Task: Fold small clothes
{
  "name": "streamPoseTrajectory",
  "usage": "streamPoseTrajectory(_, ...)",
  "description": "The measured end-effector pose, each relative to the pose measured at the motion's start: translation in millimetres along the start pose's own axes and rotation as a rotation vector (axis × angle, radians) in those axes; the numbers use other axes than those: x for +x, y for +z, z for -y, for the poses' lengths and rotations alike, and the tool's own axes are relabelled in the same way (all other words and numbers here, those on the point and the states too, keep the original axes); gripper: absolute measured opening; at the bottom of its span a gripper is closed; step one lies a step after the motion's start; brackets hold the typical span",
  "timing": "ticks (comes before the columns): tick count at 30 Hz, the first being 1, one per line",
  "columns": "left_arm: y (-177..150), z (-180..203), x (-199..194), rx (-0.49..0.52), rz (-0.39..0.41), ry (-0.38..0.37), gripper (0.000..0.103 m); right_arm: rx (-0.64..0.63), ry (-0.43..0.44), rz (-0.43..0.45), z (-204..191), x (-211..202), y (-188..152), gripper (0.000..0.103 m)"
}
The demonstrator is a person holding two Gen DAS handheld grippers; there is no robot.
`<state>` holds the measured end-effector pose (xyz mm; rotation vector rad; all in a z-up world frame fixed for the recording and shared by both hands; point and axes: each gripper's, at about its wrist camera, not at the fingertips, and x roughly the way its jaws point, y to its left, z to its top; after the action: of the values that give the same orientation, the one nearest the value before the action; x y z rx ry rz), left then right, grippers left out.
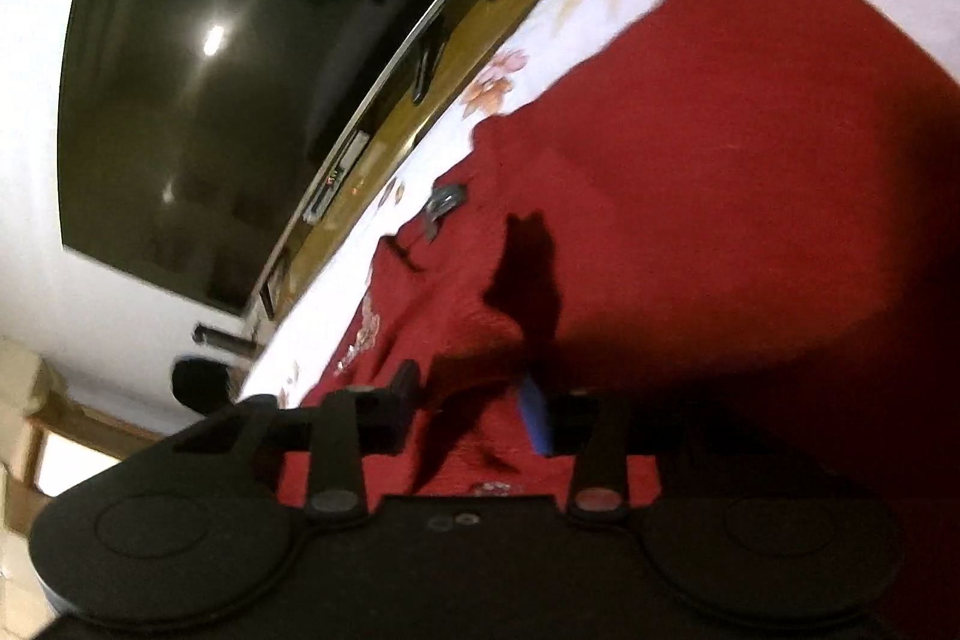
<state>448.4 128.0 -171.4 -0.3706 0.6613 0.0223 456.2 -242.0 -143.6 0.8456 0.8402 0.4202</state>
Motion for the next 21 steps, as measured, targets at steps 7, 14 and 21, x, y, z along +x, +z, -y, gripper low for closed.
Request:
streamPoseTrajectory(7, -1.7, 2.6, -3.9, 0.002, 0.008, 0.014, 0.054, -0.055, -0.009, -0.001, -10.6, 0.3, 2.5, 0.009)
streamPoseTrajectory(14, 3.3, -10.5, -1.8, -0.002, -0.007, 0.051, 0.012, -0.281, -0.064, 0.162, -36.7, -44.9, 11.1, 0.006)
streamPoseTrajectory(21, 3.1, -7.8, -0.4, 0.039, -0.011, 0.059, 0.009, -0.302, -0.160, 0.151, -10.3, -62.8, 19.4, 0.006)
